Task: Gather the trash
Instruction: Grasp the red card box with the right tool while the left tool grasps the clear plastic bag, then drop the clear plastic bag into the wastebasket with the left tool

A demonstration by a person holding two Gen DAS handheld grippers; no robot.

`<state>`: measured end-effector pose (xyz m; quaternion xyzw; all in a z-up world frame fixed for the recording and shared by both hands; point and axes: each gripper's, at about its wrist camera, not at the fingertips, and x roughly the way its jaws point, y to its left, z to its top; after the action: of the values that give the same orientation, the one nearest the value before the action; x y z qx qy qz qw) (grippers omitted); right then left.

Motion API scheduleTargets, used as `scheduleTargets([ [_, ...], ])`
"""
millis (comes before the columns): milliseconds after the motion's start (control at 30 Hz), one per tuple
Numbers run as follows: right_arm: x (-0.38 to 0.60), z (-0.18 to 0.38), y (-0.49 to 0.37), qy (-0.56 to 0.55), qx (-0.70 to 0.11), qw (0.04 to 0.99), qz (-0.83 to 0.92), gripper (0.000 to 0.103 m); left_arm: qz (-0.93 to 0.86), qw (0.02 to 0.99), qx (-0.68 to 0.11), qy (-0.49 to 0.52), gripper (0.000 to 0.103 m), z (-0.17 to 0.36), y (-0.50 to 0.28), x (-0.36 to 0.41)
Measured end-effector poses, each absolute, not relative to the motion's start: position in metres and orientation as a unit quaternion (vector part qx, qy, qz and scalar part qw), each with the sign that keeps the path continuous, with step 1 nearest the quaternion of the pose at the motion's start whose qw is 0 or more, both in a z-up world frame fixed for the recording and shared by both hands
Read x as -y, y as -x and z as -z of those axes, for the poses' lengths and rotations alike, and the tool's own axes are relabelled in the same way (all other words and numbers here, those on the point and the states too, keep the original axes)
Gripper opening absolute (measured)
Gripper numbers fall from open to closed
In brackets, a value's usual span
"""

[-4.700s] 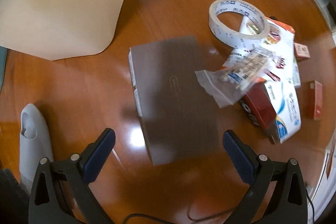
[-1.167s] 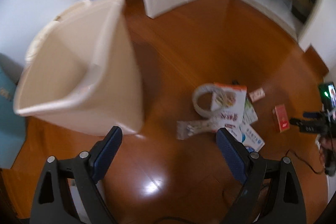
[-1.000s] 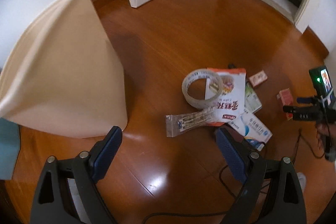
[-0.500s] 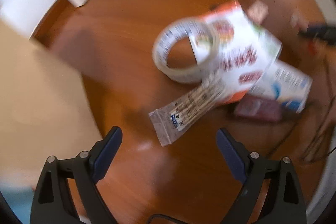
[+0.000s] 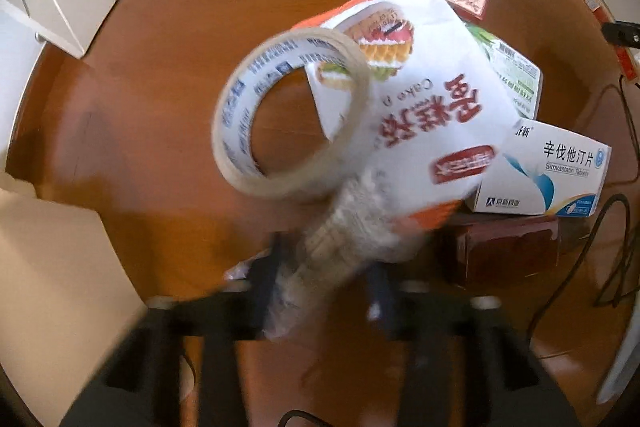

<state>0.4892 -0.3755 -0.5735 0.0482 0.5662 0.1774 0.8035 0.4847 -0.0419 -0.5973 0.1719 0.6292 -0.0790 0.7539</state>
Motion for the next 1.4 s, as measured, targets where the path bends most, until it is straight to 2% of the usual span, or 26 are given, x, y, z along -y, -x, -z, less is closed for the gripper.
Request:
scheduleTargets([
  [33,0.376,0.572,-0.489,-0.05,-0.563,0.806,-0.176,0.058,0.082,0.752,-0.634,-0.16,0.015,0.598,-0.483,0.041],
  [67,0.376,0.57,-0.489,-0.052,-0.561,0.807,-0.175,0.058,0.084,0.749,-0.64,-0.149,0.013,0.599,-0.481,0.04],
  [233,0.375,0.567,-0.487,-0.066,-0.556,0.81,-0.174,0.058,0.075,0.754,-0.65,-0.053,0.009,0.582,-0.469,0.023],
  [400,0.379,0.551,-0.485,-0.078,-0.548,0.813,-0.178,0.058,0.065,0.789,-0.61,0.031,0.008,0.513,-0.448,0.016],
  [500,0.377,0.527,-0.483,-0.079,-0.536,0.82,-0.184,0.058,0.04,0.823,-0.561,0.076,0.008,0.445,-0.438,0.005],
  [567,0.371,0.5,-0.481,-0.073,-0.525,0.826,-0.192,0.058,0.009,0.849,-0.517,0.106,0.008,0.39,-0.426,-0.018],
  [767,0.357,0.384,-0.463,-0.082,-0.488,0.84,-0.222,0.058,-0.109,0.892,-0.421,0.125,0.008,0.288,-0.396,-0.087],
  [900,0.34,0.302,-0.448,-0.065,-0.461,0.85,-0.245,0.058,-0.154,0.881,-0.412,0.175,0.008,0.285,-0.397,-0.144],
  [1000,0.322,0.249,-0.437,-0.044,-0.444,0.855,-0.264,0.058,-0.164,0.861,-0.441,0.194,0.01,0.312,-0.408,-0.171],
  [1033,0.315,0.234,-0.434,-0.036,-0.44,0.856,-0.27,0.058,-0.165,0.847,-0.465,0.198,0.016,0.323,-0.413,-0.176],
  [1100,0.298,0.205,-0.429,-0.026,-0.438,0.853,-0.284,0.058,-0.17,0.836,-0.479,0.206,0.039,0.318,-0.414,-0.19],
  [1167,0.28,0.186,-0.427,-0.019,-0.438,0.848,-0.299,0.058,-0.172,0.844,-0.463,0.211,0.091,0.305,-0.404,-0.198],
  [1200,0.27,0.178,-0.425,-0.013,-0.437,0.845,-0.306,0.058,-0.176,0.846,-0.453,0.22,0.094,0.296,-0.397,-0.199],
  [1400,0.172,0.142,-0.41,0.009,-0.436,0.822,-0.365,0.058,-0.218,0.842,-0.411,0.272,0.095,0.256,-0.34,-0.227],
])
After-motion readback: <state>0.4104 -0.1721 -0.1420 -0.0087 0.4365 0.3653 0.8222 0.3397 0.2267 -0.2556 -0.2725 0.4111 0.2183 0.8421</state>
